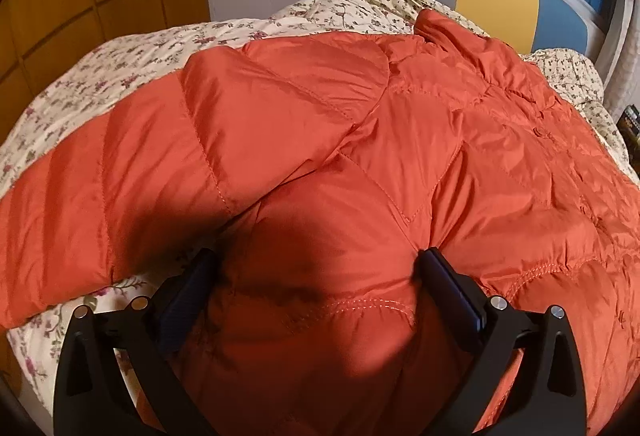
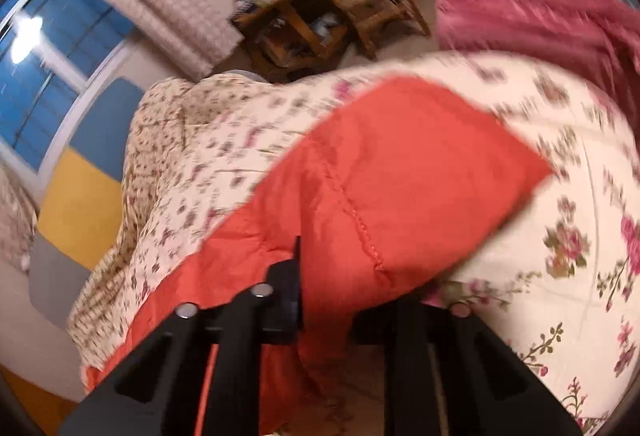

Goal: Fold large clothes
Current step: 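Grasp the jacket sleeve cuff with the right tool and lift it, then carry the sleeve across the jacket body and lay it down with the right tool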

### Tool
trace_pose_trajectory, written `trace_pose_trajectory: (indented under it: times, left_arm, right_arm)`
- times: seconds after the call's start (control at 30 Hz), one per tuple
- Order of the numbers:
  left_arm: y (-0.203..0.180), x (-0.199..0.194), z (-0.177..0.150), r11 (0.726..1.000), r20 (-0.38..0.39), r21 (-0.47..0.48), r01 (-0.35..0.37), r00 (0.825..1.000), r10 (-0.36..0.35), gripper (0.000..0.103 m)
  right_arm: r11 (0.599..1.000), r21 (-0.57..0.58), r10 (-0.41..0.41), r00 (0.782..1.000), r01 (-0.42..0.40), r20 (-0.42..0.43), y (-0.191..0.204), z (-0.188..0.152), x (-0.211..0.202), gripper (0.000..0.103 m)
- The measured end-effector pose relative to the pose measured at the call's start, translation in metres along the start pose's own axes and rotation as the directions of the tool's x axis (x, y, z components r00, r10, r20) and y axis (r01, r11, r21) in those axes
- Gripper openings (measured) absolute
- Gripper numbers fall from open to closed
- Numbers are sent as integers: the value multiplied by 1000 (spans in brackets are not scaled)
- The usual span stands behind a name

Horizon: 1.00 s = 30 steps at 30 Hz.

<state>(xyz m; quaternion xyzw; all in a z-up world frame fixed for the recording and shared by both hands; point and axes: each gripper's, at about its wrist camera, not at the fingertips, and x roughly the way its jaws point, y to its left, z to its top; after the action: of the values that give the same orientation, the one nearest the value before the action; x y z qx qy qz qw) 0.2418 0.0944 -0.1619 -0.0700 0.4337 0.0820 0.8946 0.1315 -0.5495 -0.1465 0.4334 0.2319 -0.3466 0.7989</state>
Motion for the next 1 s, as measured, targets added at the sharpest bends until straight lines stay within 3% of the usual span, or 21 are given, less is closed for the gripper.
trace_pose_trajectory:
  times: [0.13,0.23,0.33,0.5,0.73,1.0]
  left_arm:
    - [-3,0,-1,1000,12,4,-8,1000,8,100]
    - [-3,-1,-3,1000,17,4,-10,1000,10,100]
    - [-3,-1,-3,1000,17,4,-10,1000,10,100]
    - [-2,-1,-3,1000,20,3,-10,1000,10,100]
    - [-2,-2,-4,1000,27,4,-11,1000,11,100]
    - [-1,-2,-5,1000,31,4,-11,999,11,100]
  right_arm:
    - [977,-209,62,994,-42,91,45,-14,-26,11]
    - [909,-411,147,978,-75,148,94,-38,-47,11]
    - [790,-605,236,961,-102,146,141,-81,-68,11]
    - [586,-801,353,928,-122,117,190,-150,-87,9]
    - [354,-911,459,888,-212,-28,227,-225,-96,8]
    - [70,-948,508,829,-310,-234,262,-311,-103,8]
